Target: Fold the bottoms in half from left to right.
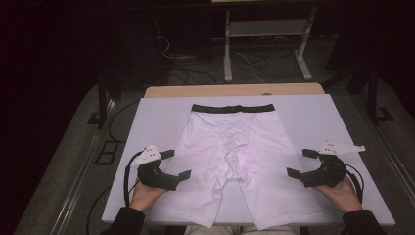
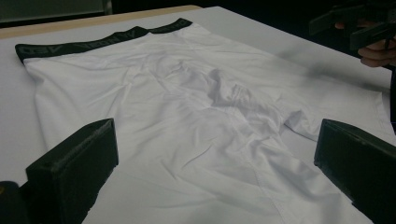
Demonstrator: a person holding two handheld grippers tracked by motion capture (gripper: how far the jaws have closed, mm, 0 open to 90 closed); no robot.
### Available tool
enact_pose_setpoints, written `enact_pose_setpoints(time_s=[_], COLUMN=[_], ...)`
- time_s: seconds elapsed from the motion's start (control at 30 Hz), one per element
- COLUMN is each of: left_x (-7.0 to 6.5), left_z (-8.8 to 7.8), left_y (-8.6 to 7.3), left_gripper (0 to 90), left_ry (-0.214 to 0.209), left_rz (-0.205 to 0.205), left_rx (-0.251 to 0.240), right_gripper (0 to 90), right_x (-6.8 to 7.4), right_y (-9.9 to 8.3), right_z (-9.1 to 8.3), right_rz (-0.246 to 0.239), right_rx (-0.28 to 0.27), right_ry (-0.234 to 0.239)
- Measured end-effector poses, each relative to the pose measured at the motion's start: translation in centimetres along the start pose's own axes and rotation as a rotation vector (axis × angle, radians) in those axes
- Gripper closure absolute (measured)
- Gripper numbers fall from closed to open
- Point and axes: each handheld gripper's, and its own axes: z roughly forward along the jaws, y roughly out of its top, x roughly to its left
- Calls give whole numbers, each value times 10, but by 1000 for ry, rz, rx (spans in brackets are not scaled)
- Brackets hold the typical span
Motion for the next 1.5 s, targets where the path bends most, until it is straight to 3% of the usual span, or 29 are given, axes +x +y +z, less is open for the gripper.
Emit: enact_pose_setpoints(time_s=[0.7,1.5], left_x=[0,0], left_z=[-1,-1], left_y=[-1,-1], left_gripper=[0,0], left_ry=[2,2], left_rz=[-17,-21], left_rx=[-9,-13], right_gripper=[0,0], right_x=[7,13], right_y=[27,54], right_z=[3,23], right_rz=[-27,-67], right_rx=[27,52], right_ry=[12,43])
